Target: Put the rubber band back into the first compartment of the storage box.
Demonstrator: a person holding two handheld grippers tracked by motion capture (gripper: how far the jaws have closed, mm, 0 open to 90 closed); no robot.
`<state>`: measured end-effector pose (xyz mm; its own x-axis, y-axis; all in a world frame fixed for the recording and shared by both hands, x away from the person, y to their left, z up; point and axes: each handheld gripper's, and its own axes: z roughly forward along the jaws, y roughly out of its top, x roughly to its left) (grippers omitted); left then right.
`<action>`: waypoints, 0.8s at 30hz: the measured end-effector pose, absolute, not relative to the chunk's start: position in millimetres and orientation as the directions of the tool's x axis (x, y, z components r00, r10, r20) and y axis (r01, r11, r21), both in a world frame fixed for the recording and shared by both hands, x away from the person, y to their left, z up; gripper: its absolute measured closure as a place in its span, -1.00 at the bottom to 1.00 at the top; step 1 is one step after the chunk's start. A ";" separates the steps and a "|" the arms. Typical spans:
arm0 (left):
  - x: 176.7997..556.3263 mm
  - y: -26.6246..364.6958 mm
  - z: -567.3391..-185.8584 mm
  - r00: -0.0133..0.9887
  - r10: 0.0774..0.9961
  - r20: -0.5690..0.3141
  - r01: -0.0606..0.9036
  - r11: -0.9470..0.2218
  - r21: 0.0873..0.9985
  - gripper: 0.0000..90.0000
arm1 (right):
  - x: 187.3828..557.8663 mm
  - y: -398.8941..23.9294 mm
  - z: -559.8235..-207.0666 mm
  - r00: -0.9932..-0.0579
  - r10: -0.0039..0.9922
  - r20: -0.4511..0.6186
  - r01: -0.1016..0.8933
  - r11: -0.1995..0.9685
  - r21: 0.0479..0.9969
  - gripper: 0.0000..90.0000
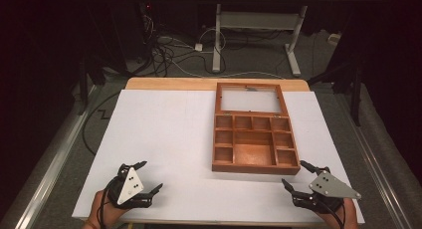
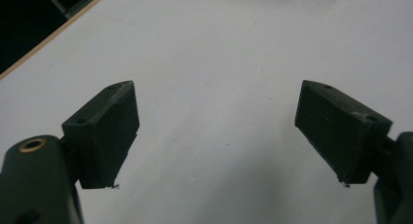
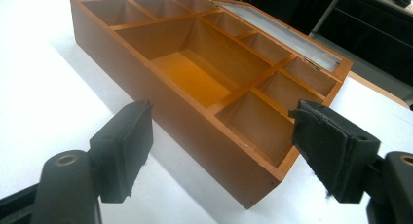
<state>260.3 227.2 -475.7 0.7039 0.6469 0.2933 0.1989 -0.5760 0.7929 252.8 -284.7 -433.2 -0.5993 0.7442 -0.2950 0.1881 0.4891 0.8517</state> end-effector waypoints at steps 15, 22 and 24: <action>261.2 224.6 -474.4 0.705 0.643 0.299 0.197 -0.583 0.788 -0.64 | 252.6 -286.1 -434.0 -0.598 0.746 -0.294 0.193 0.490 0.850 -0.48; 262.5 223.8 -474.3 0.705 0.645 0.297 0.199 -0.581 0.789 -0.64 | 253.2 -287.4 -434.2 -0.599 0.747 -0.290 0.198 0.489 0.850 -0.48; 263.1 223.3 -474.7 0.707 0.643 0.296 0.199 -0.581 0.789 -0.64 | 253.5 -287.4 -434.8 -0.600 0.746 -0.289 0.204 0.492 0.846 -0.48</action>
